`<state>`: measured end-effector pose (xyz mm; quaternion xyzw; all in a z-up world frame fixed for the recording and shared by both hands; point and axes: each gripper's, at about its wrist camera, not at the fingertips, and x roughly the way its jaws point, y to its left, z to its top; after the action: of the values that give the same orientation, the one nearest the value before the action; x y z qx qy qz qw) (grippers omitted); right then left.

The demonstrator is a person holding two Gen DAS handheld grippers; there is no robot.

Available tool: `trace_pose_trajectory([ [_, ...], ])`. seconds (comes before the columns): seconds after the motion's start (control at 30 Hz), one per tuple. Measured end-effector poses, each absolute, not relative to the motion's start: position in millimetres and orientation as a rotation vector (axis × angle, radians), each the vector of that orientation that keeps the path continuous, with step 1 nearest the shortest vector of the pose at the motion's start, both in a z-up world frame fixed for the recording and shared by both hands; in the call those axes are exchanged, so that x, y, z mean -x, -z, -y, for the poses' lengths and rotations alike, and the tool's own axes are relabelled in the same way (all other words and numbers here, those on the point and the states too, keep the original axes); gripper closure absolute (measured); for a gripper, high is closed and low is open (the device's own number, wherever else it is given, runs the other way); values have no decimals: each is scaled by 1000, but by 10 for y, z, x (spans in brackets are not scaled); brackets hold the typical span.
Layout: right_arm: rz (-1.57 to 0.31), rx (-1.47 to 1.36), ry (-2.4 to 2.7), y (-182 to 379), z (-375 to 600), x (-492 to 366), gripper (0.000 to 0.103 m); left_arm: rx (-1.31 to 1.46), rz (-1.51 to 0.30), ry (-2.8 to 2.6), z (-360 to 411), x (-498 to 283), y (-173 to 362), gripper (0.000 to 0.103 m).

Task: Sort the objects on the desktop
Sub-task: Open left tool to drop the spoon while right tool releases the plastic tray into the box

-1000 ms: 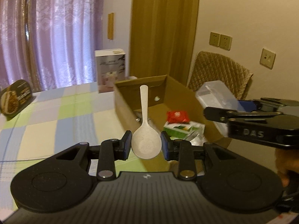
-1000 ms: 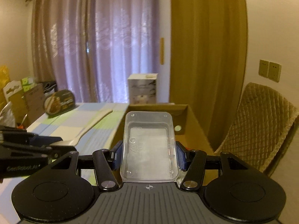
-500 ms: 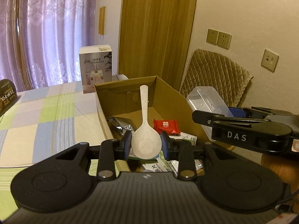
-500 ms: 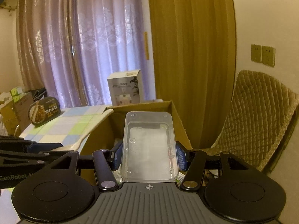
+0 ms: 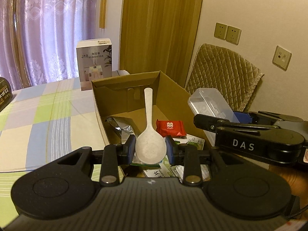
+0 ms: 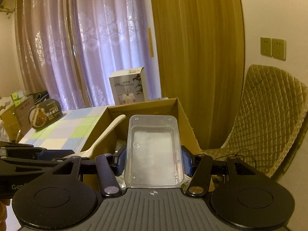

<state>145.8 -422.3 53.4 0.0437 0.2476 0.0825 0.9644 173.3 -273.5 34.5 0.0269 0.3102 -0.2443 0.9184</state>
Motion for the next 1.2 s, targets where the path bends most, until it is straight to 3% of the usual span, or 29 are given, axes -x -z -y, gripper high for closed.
trace_pose_trajectory([
  [1.2, -535, -104, -184, -442, 4177, -1453, 50, -23, -645, 466, 2540, -1669, -341, 74],
])
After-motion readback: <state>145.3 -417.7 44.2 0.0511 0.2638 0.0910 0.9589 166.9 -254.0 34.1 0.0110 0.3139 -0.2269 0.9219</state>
